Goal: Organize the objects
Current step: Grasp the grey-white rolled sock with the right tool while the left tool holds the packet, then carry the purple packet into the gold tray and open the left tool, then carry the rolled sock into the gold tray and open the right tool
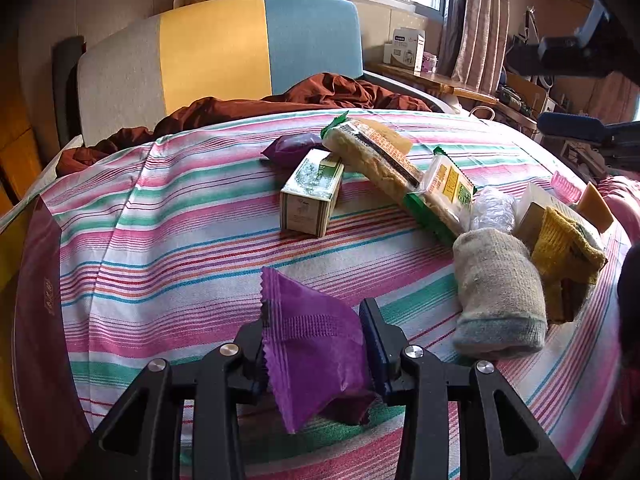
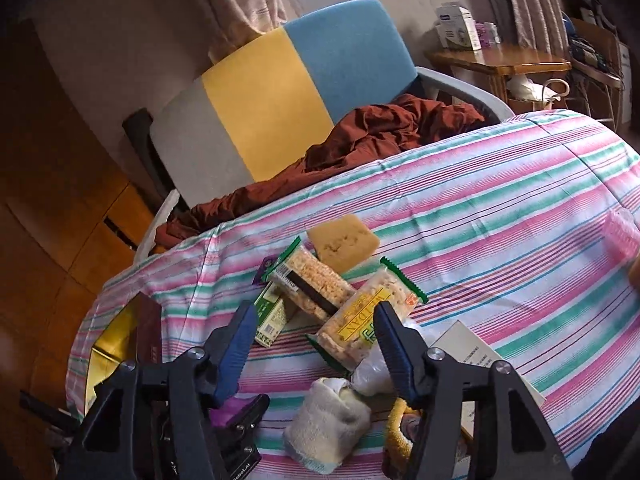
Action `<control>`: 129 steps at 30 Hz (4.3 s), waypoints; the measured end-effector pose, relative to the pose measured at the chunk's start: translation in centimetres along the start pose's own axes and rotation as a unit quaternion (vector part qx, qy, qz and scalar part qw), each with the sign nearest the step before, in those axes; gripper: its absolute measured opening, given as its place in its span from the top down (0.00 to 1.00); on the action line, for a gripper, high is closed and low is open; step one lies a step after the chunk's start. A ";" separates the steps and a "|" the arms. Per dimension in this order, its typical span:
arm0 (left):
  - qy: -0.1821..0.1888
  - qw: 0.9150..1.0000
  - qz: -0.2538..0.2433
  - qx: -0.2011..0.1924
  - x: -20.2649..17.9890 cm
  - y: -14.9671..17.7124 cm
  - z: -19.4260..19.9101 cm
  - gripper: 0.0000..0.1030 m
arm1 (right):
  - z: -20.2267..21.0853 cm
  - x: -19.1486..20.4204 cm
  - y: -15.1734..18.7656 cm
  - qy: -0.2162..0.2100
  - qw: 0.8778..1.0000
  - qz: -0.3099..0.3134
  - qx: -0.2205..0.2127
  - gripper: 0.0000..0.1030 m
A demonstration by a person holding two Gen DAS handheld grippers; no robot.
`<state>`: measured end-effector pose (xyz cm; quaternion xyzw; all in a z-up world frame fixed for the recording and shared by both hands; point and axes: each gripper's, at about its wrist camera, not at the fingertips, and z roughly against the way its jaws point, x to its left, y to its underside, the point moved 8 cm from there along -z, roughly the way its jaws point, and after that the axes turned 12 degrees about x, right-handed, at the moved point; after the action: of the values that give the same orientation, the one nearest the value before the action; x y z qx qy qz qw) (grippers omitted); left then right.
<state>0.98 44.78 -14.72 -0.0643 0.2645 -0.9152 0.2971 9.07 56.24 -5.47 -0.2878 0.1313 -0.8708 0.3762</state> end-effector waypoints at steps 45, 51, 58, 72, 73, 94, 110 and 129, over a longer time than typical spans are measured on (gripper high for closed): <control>0.018 0.999 0.031 -0.001 1.6 1.2 1.0 0.63 | -9.3 2.6 7.9 0.146 0.953 0.164 0.210 0.61; 0.012 0.999 0.030 0.007 1.7 2.7 2.8 0.63 | -9.4 2.7 7.8 0.148 0.953 0.167 0.207 0.61; 0.023 0.997 0.060 -0.029 6.0 3.5 9.2 0.63 | -9.6 3.1 7.9 0.155 0.951 0.172 0.203 0.61; -0.108 0.954 0.281 -0.011 33.2 7.0 15.3 0.63 | -8.9 3.0 8.4 0.194 0.939 0.210 0.190 0.61; -0.120 0.949 0.291 -0.004 34.6 7.5 15.0 0.63 | -8.9 3.0 8.4 0.194 0.939 0.210 0.190 0.61; -0.167 0.942 0.281 -0.073 31.4 12.5 20.6 0.43 | -9.8 4.4 8.1 0.221 0.931 0.235 0.173 0.61; -0.190 0.937 0.280 -0.089 29.4 15.8 23.7 0.01 | -7.3 23.2 7.6 0.042 0.959 0.270 0.078 0.61; -0.205 0.914 0.328 -0.119 32.9 17.3 27.2 0.00 | -11.7 33.9 13.6 -0.043 0.946 0.302 0.113 0.17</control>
<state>-9.55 1.84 -1.90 -0.1952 0.3111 -0.6947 0.6185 -8.78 22.37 -7.21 -0.2271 0.0961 -0.7125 0.6569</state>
